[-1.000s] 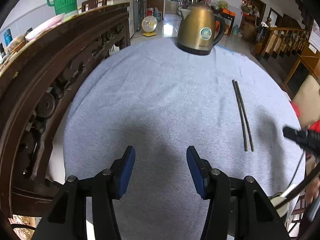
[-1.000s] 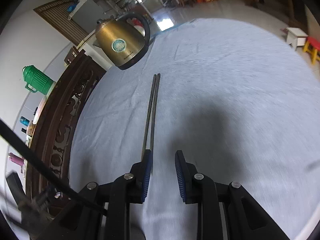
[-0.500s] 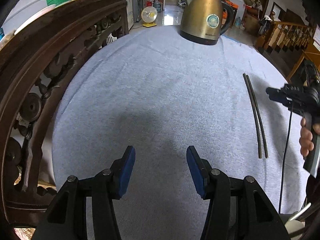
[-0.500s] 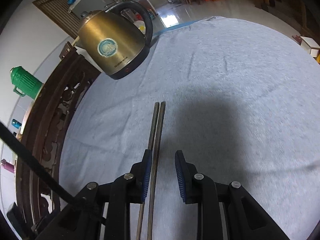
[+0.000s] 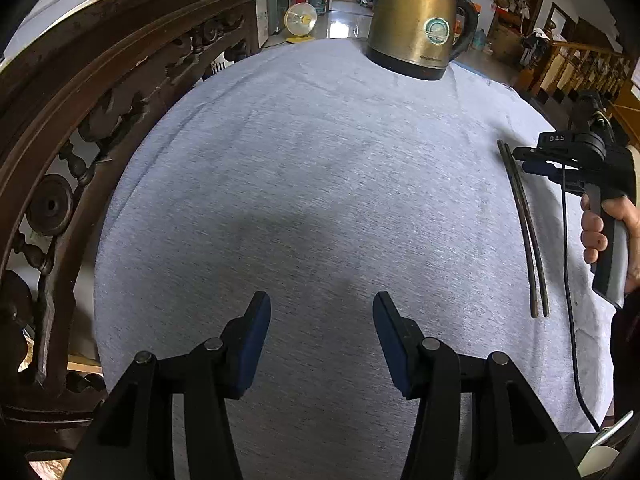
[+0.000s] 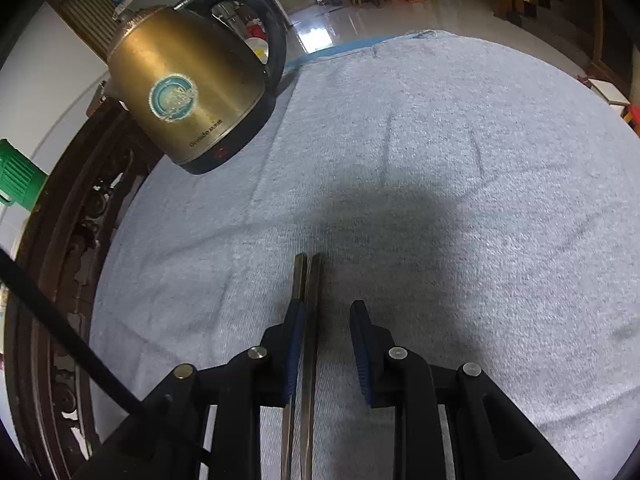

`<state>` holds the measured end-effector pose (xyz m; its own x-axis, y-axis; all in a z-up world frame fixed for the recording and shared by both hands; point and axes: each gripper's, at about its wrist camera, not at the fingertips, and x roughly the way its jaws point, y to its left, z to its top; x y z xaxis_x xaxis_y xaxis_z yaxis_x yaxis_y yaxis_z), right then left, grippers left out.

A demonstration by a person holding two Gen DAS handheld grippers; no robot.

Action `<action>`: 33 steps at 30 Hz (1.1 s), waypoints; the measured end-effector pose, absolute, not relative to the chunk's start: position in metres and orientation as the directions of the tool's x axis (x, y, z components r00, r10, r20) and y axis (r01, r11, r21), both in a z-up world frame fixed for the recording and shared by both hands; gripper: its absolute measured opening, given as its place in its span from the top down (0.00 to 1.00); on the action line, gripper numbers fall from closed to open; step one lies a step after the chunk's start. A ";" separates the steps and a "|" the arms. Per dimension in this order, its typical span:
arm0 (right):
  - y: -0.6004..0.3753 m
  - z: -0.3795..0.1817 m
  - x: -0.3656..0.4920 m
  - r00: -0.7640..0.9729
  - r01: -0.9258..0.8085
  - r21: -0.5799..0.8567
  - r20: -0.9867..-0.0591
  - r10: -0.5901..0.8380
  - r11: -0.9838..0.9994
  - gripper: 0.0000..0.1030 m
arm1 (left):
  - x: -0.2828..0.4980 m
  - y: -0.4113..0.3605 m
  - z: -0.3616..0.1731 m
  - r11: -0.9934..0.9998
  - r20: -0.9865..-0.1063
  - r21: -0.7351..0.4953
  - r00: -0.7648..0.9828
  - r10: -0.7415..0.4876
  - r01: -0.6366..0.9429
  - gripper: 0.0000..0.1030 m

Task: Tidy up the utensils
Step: 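Grasp one of the last chopsticks with the right gripper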

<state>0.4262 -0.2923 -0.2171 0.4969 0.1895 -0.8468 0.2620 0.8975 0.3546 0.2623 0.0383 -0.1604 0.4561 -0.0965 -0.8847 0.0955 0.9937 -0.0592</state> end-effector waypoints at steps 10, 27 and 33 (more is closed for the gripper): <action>-0.267 -0.216 0.439 0.481 0.221 0.157 -0.876 0.033 0.962 0.82 | 0.266 0.040 -0.162 0.994 -0.888 -0.061 0.451 -0.095 0.089 0.47; -0.281 -0.213 0.415 0.412 0.248 -0.021 -0.903 -0.125 0.969 0.92 | 0.263 0.035 -0.157 0.993 -0.880 -0.057 0.464 -0.097 0.100 0.47; -0.303 -0.212 0.398 0.372 0.260 -0.007 -0.922 -0.107 0.966 0.91 | 0.271 0.026 -0.153 0.990 -0.878 -0.029 0.470 -0.090 0.134 0.47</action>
<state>0.3982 -0.3025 -0.2118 0.3715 -0.1069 -0.9223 0.2600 0.9656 -0.0072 0.2712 0.0262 -0.1534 0.4700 -0.0899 -0.8781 0.1344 0.9905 -0.0295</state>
